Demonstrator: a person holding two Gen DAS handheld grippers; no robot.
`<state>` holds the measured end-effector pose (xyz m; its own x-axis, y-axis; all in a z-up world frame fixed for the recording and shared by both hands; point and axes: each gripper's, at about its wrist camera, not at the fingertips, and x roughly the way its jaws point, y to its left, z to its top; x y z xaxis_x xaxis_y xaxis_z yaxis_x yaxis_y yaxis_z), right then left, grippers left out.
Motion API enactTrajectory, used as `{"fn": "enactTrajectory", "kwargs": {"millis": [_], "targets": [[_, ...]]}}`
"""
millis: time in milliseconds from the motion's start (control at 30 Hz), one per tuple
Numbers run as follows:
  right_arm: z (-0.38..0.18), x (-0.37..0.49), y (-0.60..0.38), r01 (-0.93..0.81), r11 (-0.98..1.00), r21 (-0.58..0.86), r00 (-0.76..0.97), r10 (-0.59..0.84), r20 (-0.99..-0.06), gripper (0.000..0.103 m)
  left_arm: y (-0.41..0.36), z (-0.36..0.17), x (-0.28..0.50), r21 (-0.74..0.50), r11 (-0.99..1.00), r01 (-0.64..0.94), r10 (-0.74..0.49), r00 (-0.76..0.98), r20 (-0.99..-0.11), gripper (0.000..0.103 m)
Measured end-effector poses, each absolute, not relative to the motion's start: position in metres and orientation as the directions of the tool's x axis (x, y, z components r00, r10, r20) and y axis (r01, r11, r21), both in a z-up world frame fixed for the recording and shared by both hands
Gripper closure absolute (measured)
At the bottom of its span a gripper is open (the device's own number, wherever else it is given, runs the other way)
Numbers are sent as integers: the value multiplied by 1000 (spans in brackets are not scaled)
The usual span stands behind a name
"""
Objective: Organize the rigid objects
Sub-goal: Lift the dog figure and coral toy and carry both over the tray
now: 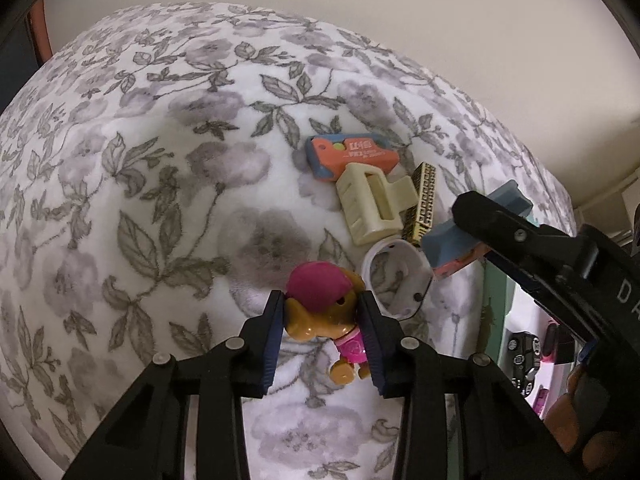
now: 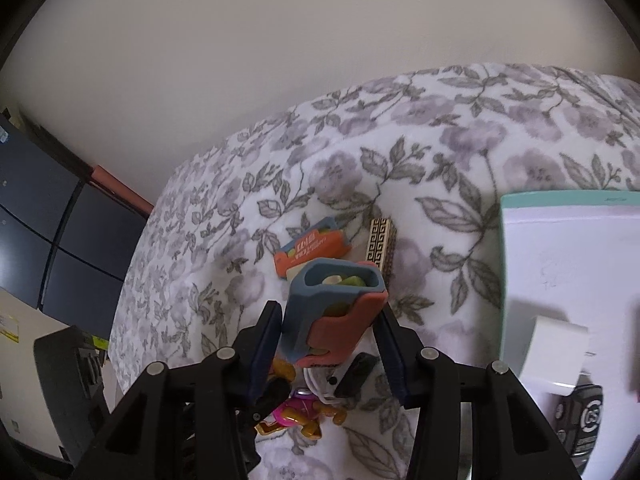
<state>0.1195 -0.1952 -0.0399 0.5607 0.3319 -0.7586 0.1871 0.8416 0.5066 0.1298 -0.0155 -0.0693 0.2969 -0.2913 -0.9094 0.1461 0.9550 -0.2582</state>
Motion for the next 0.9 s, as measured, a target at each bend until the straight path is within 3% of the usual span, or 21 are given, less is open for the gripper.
{"fn": "enactTrajectory", "kwargs": {"millis": [300, 533, 900], "targets": [[-8, 107, -225, 202, 828, 523, 624, 303, -721, 53, -16, -39, 126, -266, 948, 173, -312, 364, -877, 64], [25, 89, -263, 254, 847, 468, 667, 197, -718, 53, -22, 3, 123, -291, 933, 214, -359, 459, -813, 65], [31, 59, -335, 410, 832, 375, 626, 43, -779, 53, -120, 22, 108, -239, 869, 433, -433, 433, -790, 64]]}}
